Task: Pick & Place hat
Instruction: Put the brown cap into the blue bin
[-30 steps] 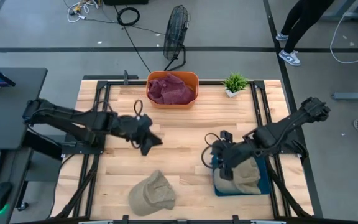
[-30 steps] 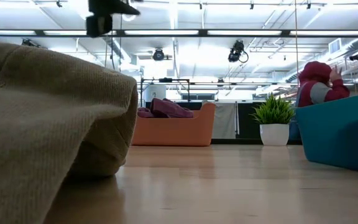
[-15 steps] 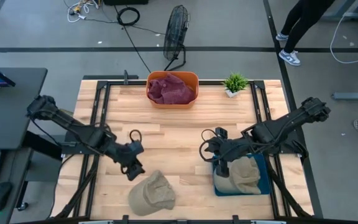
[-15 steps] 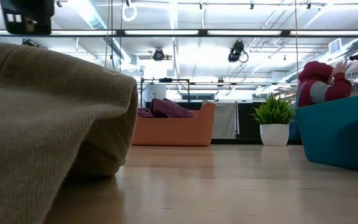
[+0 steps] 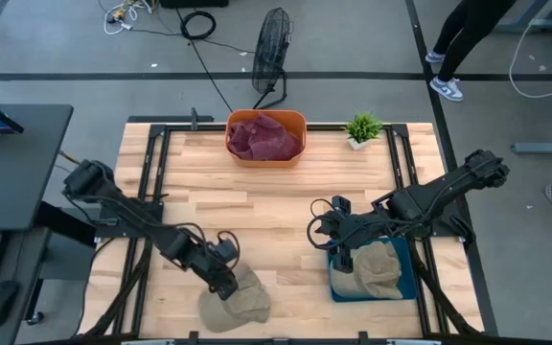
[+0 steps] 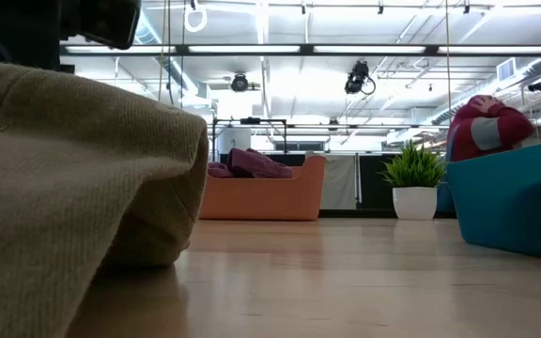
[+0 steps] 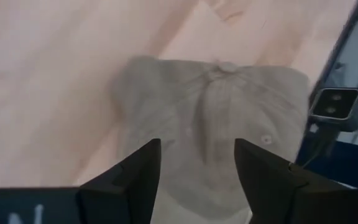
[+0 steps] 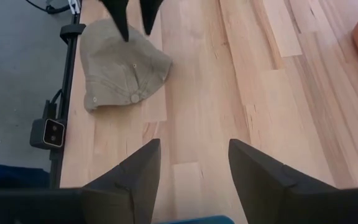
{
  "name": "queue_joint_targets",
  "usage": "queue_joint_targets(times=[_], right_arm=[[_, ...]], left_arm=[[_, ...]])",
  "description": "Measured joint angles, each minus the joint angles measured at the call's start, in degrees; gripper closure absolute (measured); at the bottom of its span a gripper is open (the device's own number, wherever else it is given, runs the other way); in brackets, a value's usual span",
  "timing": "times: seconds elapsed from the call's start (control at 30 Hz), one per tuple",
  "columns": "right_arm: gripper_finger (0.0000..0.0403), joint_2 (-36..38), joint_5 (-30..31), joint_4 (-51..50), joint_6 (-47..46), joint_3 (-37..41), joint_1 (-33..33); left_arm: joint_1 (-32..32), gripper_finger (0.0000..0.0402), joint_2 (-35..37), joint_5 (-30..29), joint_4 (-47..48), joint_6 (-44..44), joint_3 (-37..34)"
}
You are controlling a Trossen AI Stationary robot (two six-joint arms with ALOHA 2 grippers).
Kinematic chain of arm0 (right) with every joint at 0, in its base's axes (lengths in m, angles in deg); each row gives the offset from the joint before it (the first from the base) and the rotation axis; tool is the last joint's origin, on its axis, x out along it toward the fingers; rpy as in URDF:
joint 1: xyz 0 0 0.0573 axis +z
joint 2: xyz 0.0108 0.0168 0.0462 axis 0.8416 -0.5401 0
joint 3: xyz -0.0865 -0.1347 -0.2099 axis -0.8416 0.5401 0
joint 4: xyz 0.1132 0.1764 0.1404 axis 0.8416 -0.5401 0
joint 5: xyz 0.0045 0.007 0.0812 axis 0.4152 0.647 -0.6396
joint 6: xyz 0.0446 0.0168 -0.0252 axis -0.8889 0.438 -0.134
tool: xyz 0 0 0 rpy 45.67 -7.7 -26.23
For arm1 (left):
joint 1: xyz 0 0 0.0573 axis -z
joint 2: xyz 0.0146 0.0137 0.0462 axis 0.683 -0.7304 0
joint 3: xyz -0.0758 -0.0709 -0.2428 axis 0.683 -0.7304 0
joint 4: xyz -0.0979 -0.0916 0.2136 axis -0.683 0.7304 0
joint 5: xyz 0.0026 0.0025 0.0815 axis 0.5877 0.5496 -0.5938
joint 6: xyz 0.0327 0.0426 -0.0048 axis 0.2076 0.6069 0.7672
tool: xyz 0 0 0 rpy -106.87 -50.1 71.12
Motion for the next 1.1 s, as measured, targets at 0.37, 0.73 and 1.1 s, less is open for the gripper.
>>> queue_joint_targets(times=[0.37, 0.73, 1.1], right_arm=[[0.0209, 0.0, 0.0, -0.1, 0.3, 0.0, 0.0], [0.0209, 0.0, 0.0, -0.1, 1.9, 0.0, 0.0], [0.0209, -0.3, 0.0, 4.8, 4.0, 0.1, 0.0]], left_arm=[[1.6, 0.0197, -7.2, 0.1, -1.3, -4.2, 0.0], [1.5, 0.0271, -10.7, 0.7, -1.8, -2.8, 0.1], [-0.9, 0.0382, -10.2, -0.4, -6.6, -2.8, 5.9]])
